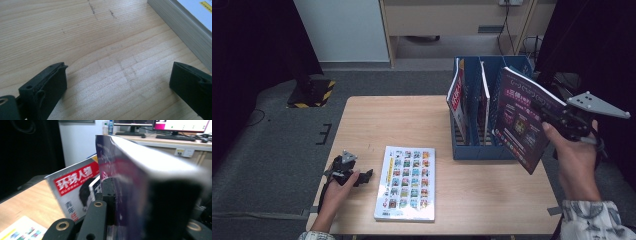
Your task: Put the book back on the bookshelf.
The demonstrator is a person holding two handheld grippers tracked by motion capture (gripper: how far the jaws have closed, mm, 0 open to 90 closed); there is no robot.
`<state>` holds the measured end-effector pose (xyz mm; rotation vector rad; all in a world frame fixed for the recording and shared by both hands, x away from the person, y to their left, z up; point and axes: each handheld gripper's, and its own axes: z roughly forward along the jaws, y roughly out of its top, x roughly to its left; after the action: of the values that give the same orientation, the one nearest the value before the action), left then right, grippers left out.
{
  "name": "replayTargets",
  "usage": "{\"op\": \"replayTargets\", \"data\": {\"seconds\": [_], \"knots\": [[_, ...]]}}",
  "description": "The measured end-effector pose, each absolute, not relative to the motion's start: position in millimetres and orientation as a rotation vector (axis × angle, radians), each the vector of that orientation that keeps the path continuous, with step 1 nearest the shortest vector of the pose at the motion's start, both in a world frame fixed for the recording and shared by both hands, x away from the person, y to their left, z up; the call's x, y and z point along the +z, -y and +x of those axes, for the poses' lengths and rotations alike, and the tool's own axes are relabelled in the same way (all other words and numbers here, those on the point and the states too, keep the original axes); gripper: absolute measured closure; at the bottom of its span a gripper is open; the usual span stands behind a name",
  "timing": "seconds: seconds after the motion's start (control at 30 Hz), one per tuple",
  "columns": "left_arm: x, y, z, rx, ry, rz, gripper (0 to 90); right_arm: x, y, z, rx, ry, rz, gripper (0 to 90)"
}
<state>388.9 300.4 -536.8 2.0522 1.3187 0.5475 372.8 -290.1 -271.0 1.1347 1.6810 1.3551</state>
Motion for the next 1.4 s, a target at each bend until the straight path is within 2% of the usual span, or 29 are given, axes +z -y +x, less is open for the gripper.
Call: {"op": "replayTargets", "data": {"seconds": [0.4, 0.93, 1.4], "knots": [[-537, -300, 389, 0.547, -1.32, 2.054, 0.0, -273, 265, 433, 1.262, -1.61, 1.226, 84.1], [-537, -299, 389, 0.547, -1.321, 2.049, 0.0, -290, 249, 491, 1.224, -1.522, 1.315, 84.1], [-537, -299, 389, 0.547, -1.321, 2.05, 0.0, -310, 234, 515, 1.227, -1.485, 1.314, 84.1]]}}
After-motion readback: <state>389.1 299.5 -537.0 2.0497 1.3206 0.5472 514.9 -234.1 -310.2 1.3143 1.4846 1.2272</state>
